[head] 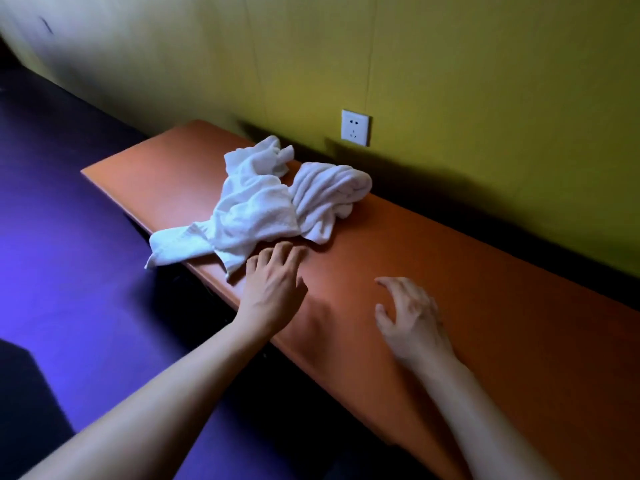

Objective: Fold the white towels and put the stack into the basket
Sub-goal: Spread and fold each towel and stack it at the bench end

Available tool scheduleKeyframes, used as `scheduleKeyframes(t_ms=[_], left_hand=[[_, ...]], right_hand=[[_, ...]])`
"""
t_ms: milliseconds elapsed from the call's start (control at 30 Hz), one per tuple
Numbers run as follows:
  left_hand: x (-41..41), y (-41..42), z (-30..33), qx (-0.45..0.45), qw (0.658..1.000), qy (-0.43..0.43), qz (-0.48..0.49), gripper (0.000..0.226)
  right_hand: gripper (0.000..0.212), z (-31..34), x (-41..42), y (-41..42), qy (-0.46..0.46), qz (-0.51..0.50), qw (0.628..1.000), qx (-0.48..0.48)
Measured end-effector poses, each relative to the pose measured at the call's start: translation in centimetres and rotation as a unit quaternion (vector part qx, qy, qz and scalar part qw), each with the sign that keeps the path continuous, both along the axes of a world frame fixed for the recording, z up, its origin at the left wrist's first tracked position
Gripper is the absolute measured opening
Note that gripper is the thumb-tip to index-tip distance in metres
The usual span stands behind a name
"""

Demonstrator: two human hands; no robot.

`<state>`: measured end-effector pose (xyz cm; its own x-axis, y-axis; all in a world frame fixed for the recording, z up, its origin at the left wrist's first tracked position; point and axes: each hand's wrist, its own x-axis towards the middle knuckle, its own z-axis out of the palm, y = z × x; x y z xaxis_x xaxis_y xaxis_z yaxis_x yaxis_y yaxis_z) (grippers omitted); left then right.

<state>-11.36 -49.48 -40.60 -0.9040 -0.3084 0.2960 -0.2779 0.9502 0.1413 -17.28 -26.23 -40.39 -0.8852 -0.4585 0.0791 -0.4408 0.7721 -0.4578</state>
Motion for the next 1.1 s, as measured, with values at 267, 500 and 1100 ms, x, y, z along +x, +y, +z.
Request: scheduleKeyframes(t_ms=[267, 500, 1100], left_hand=[[-4.1, -11.5, -0.7, -0.031, 0.980, -0.087, 0.178, 0.092], [-3.0, -12.5, 0.5, 0.090, 0.990, -0.059, 0.092, 0.015], [5.6, 8.3, 14.1, 0.260, 0.955, 0.113, -0.086, 0.045]], right_hand=[[0.050, -1.8, -0.8, -1.6, -0.025, 0.029, 0.999, 0.022], [0.050, -1.2, -0.7, 0.3, -0.028, 0.018, 0.999, 0.021], [0.050, 8.0, 9.2, 4.5, -0.123, 0.076, 0.977, -0.158]])
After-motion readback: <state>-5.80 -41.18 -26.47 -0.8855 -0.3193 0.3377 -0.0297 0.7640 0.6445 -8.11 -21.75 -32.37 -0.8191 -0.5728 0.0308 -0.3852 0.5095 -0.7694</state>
